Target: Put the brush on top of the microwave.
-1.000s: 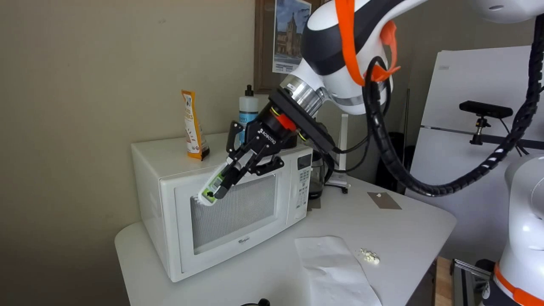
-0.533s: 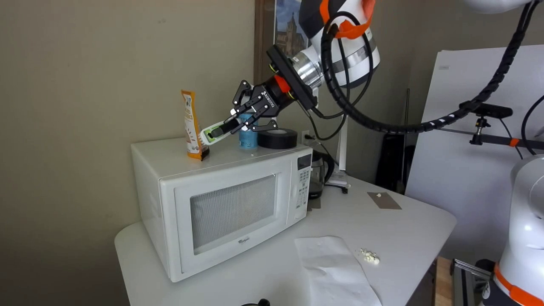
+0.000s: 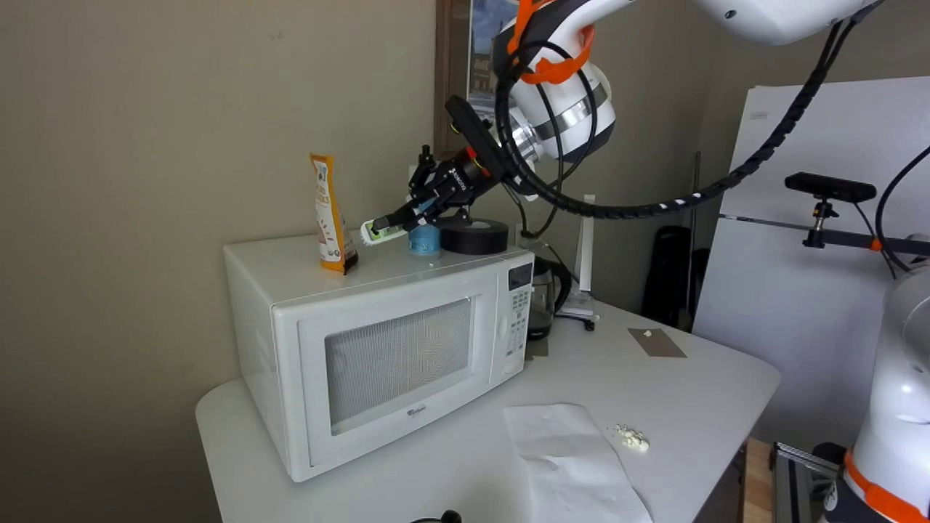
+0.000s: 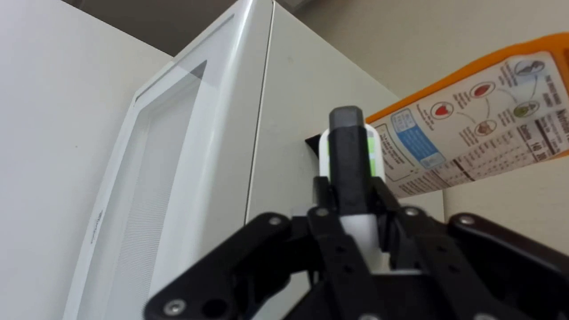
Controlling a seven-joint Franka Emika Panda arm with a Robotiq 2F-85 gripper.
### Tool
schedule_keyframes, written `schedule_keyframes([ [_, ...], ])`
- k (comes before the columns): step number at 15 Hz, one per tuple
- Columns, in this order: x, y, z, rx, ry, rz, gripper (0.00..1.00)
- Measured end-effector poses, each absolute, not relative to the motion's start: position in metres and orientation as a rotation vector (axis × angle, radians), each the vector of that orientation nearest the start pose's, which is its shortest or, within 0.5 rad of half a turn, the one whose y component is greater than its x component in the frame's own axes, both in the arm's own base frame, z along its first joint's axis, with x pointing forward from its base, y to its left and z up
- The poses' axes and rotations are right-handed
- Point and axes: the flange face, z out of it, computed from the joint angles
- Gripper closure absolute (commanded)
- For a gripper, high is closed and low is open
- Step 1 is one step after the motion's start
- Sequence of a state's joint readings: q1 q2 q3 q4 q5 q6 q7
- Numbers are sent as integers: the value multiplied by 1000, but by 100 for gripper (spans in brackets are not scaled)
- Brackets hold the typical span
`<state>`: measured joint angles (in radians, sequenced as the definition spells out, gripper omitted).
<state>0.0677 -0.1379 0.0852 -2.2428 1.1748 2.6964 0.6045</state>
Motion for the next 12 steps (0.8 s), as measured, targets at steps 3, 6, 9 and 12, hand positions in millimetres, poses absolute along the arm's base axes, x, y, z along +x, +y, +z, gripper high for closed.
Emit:
schedule_keyframes([
  [3,551,45,463,-1661,1507,-188,94],
  [6,569,49,451,-1643,1536,-157,51],
  [9,582,59,444,-1646,1535,-135,37],
  [12,586,70,448,-1650,1517,-129,12],
])
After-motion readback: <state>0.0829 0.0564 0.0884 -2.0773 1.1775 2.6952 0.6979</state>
